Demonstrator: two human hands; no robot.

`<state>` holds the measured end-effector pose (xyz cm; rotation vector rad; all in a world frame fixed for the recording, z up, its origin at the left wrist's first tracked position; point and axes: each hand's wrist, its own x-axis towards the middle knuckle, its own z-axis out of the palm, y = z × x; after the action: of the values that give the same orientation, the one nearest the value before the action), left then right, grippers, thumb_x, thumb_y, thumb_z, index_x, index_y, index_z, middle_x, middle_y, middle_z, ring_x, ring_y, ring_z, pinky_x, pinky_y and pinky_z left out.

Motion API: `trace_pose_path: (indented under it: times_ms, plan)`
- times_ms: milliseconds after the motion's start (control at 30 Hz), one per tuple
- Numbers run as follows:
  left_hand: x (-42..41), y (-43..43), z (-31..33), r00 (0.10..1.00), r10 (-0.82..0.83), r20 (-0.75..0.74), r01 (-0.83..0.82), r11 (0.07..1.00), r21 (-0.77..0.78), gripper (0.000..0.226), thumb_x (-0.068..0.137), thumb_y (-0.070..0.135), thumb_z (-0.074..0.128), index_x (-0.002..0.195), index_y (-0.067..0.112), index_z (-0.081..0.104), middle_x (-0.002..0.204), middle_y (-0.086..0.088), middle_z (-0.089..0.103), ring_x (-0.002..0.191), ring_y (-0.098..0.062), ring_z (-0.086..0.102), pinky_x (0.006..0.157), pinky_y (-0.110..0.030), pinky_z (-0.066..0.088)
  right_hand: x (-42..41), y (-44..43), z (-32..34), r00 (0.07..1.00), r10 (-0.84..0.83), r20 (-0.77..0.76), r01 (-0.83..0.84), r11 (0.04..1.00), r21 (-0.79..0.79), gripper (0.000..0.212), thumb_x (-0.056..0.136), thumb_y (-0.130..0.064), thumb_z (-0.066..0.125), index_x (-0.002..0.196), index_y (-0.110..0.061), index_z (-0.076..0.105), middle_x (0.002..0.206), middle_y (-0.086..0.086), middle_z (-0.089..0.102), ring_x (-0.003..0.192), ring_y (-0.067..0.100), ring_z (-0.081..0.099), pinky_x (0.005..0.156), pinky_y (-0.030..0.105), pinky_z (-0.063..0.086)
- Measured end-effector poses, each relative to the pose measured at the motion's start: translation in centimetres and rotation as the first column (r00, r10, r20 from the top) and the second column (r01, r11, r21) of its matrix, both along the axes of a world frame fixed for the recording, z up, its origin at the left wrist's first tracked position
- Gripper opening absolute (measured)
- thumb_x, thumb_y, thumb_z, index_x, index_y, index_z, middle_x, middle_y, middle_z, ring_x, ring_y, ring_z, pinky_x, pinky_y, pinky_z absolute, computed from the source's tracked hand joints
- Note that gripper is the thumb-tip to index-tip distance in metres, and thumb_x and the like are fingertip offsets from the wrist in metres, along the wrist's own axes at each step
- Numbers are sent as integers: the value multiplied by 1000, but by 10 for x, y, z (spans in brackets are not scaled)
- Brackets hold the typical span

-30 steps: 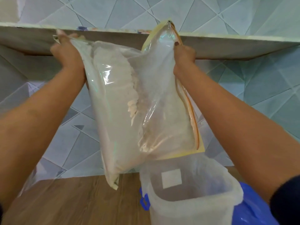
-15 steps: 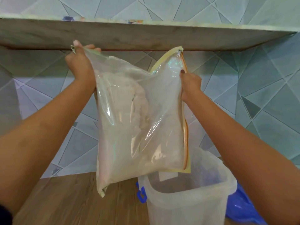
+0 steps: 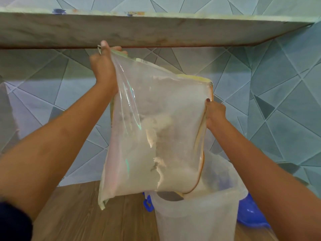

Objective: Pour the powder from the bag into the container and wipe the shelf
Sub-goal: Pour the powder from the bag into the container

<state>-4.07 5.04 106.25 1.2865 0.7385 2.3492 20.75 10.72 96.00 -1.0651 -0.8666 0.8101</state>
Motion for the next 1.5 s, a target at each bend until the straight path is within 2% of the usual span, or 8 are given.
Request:
trace_pose_path:
  times_ms: [167, 367, 567, 900, 1000, 1200, 1367, 1500]
  plan:
    - [17, 7, 0, 999, 14, -52, -16, 999, -29, 45, 100, 28, 39, 69, 11, 67, 50, 5, 68, 49, -9, 63, 56, -20, 52, 11, 3, -17, 1000, 8, -23, -10, 998, -59, 18, 94, -20, 51, 84, -6, 57, 67, 2, 45, 62, 17, 45, 63, 29, 39]
    - [24, 14, -4, 997, 5, -77, -10, 998, -57, 43, 99, 30, 41, 70, 11, 67, 50, 6, 68, 49, -8, 63, 57, -21, 51, 14, 6, -32, 996, 12, -85, -15, 999, -33, 7, 95, -15, 49, 96, -9, 51, 68, 2, 45, 64, 17, 47, 61, 27, 39]
    - [31, 17, -9, 996, 12, -90, -20, 996, -90, 41, 98, 32, 43, 68, 14, 66, 59, 4, 70, 59, -15, 63, 63, -25, 53, 15, 6, -41, 991, 24, -130, -36, 996, -87, 28, 95, -13, 46, 67, -10, 44, 66, 2, 42, 56, 11, 38, 49, 20, 31]
    - [43, 19, -16, 977, 50, -206, -79, 988, -131, 40, 96, 35, 44, 66, 21, 67, 85, -11, 70, 80, -27, 66, 83, -41, 56, 20, 12, -63, 994, -13, -112, 1, 995, -103, 5, 92, -8, 49, 90, -8, 54, 69, 3, 47, 61, 15, 45, 53, 22, 36]
    - [49, 19, -21, 966, 61, -250, -96, 987, -128, 42, 97, 35, 43, 65, 23, 68, 81, -11, 69, 84, -31, 66, 85, -42, 55, 19, 14, -59, 998, -64, 5, 64, 993, -103, 27, 89, -10, 51, 116, -4, 49, 108, 13, 53, 102, 29, 54, 82, 38, 49]
    - [57, 22, -24, 950, 53, -308, -102, 984, -144, 42, 97, 37, 42, 67, 24, 69, 82, -11, 69, 82, -28, 66, 85, -39, 54, 0, -5, -16, 789, -368, 493, 291, 929, 228, 74, 91, -23, 55, 148, -6, 11, 156, 18, 13, 146, 30, 8, 120, 40, 6]
    - [71, 20, -25, 914, -40, -404, -46, 979, -200, 41, 98, 34, 41, 85, 9, 71, 84, -11, 69, 79, -24, 65, 79, -32, 53, -31, -16, 35, 743, -55, 667, -233, 913, 334, 33, 94, -30, 51, 118, -8, 60, 114, 7, 61, 104, 19, 53, 97, 34, 41]
    - [65, 15, -22, 849, -144, -509, -10, 958, -288, 37, 98, 32, 41, 89, 11, 70, 83, -6, 68, 81, -21, 64, 81, -30, 52, -42, -10, 47, 757, -32, 653, -244, 913, 328, 17, 87, -27, 63, 84, -12, 69, 76, 4, 57, 73, 18, 49, 68, 31, 39]
